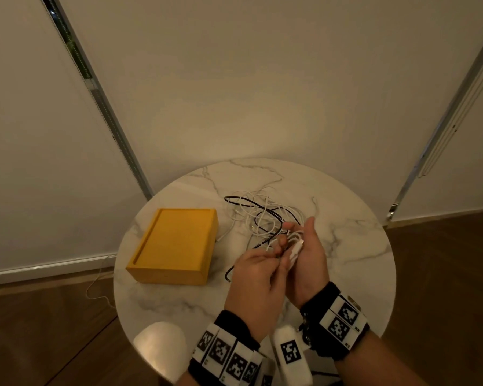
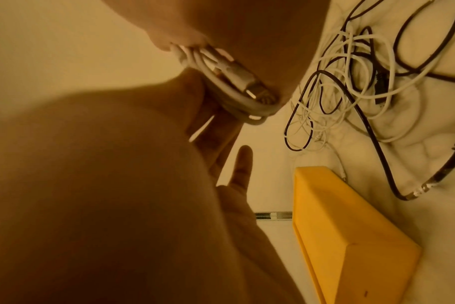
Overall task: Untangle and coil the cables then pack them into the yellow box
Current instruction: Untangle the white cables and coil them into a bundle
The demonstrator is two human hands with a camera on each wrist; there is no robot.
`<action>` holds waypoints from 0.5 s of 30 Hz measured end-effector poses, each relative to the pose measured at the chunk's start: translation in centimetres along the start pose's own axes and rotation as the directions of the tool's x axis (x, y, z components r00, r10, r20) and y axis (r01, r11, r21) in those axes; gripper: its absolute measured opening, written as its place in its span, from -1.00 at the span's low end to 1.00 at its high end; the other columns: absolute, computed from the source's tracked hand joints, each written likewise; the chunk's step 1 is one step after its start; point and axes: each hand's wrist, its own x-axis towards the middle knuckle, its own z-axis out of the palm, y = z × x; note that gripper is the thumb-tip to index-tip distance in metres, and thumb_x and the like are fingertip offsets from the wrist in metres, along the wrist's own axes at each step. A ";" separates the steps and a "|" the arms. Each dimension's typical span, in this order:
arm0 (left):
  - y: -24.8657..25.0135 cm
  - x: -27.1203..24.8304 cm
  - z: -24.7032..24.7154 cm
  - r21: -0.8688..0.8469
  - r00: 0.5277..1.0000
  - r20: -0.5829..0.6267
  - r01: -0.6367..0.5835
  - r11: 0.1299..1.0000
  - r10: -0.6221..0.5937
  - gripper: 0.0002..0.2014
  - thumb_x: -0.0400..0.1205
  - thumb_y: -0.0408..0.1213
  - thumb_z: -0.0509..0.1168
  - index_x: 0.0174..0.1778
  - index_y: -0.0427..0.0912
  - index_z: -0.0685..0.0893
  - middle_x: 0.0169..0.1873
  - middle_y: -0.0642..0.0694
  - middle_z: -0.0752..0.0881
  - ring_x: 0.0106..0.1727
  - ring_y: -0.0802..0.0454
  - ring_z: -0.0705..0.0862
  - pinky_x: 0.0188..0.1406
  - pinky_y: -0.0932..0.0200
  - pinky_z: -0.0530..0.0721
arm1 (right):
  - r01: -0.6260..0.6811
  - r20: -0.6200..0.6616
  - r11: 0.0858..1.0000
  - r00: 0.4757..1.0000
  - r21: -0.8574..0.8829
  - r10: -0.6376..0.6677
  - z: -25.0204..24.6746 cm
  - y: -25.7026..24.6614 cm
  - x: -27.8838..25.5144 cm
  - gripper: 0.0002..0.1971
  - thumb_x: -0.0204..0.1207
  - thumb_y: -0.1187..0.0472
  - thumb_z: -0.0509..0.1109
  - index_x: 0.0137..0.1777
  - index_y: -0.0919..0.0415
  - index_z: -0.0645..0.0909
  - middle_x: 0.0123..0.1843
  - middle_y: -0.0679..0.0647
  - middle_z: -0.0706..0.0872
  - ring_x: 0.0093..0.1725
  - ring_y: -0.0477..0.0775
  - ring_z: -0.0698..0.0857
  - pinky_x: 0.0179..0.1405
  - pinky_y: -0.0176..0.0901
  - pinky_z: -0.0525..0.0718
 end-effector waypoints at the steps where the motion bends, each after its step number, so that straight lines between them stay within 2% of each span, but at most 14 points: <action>1: 0.2 -0.2 0.2 0.014 1.000 0.025 -0.006 1.000 0.006 -0.66 0.76 -0.04 0.15 0.05 -0.01 0.85 -0.16 0.13 0.81 0.05 0.27 0.60 0.13 0.22 0.60 | 0.015 0.003 1.000 1.000 0.005 -0.015 -0.1 -0.2 0.0 -0.52 0.51 -0.31 0.31 -0.03 0.16 0.59 -0.34 0.05 0.46 -0.37 -0.01 0.42 -0.34 -0.14 0.46; 3: 0.2 -0.4 0.6 0.037 0.996 0.087 -0.021 0.999 0.018 -0.68 0.75 -0.07 0.16 0.29 0.05 0.76 -0.09 0.15 0.77 0.10 0.18 0.57 0.17 0.20 0.56 | 0.032 0.011 0.999 0.999 0.003 -0.032 -0.4 -0.6 0.0 -0.53 0.44 -0.27 0.42 0.03 0.15 0.57 -0.33 0.04 0.46 -0.36 -0.01 0.43 -0.31 -0.11 0.49; 5: -0.1 -0.3 0.7 0.050 0.990 0.134 -0.041 0.998 0.034 -0.67 0.71 -0.08 0.19 0.34 0.05 0.71 -0.08 0.12 0.73 0.08 0.12 0.56 0.13 0.20 0.55 | 0.022 0.042 0.999 0.999 -0.036 -0.021 -0.7 -0.7 -0.1 -0.59 0.40 -0.12 0.57 0.04 0.12 0.54 -0.33 0.04 0.47 -0.38 0.00 0.49 -0.30 -0.10 0.57; 8: -0.6 0.1 0.4 0.035 0.988 0.145 -0.049 0.998 0.043 -0.70 0.64 -0.12 0.20 0.12 -0.09 0.80 -0.10 0.01 0.76 0.00 0.07 0.62 0.05 0.22 0.57 | 0.021 0.102 0.988 0.995 -0.151 -0.006 -0.9 -0.4 -0.3 -0.64 0.34 0.16 0.57 0.07 0.08 0.52 -0.34 0.08 0.52 -0.45 0.00 0.59 -0.43 -0.18 0.64; 10: -0.6 0.3 0.0 0.007 0.990 0.138 -0.032 0.999 0.030 -0.79 0.61 -0.20 0.28 -0.11 -0.17 0.81 -0.18 -0.03 0.77 -0.09 0.19 0.58 -0.05 0.34 0.51 | 0.026 0.150 0.980 0.989 -0.198 0.004 -0.8 -0.3 -0.4 -0.60 0.35 0.27 0.53 0.17 0.11 0.52 -0.28 0.13 0.58 -0.40 0.02 0.61 -0.46 -0.19 0.65; 12: -0.7 0.4 -0.3 -0.045 0.991 0.135 0.008 0.999 -0.002 -0.91 0.53 -0.32 0.40 -0.25 -0.20 0.79 -0.22 -0.03 0.77 -0.17 0.35 0.51 -0.15 0.55 0.42 | 0.039 0.187 0.969 0.982 -0.242 0.007 -0.8 -0.2 -0.4 -0.65 0.50 0.41 0.45 0.25 0.20 0.54 -0.26 0.11 0.64 -0.36 0.01 0.65 -0.43 -0.20 0.68; 14: -0.9 0.2 -0.3 -0.068 0.989 0.138 0.053 0.996 -0.043 -0.93 0.50 -0.35 0.41 -0.27 -0.19 0.79 -0.25 -0.02 0.77 -0.19 0.31 0.56 -0.19 0.50 0.50 | 0.038 0.209 0.956 0.978 -0.290 0.025 -0.7 0.1 -0.4 -0.64 0.57 0.48 0.39 0.35 0.32 0.53 -0.24 0.11 0.67 -0.29 0.03 0.70 -0.32 -0.18 0.71; 15: -1.1 0.2 -0.3 -0.073 0.988 0.141 0.071 0.995 -0.060 -0.92 0.49 -0.36 0.39 -0.27 -0.18 0.79 -0.26 -0.03 0.77 -0.19 0.24 0.62 -0.19 0.34 0.59 | 0.041 0.219 0.949 0.975 -0.313 0.030 -0.6 0.3 -0.5 -0.59 0.55 0.48 0.43 0.39 0.36 0.52 -0.20 0.15 0.68 -0.22 0.06 0.72 -0.21 -0.13 0.72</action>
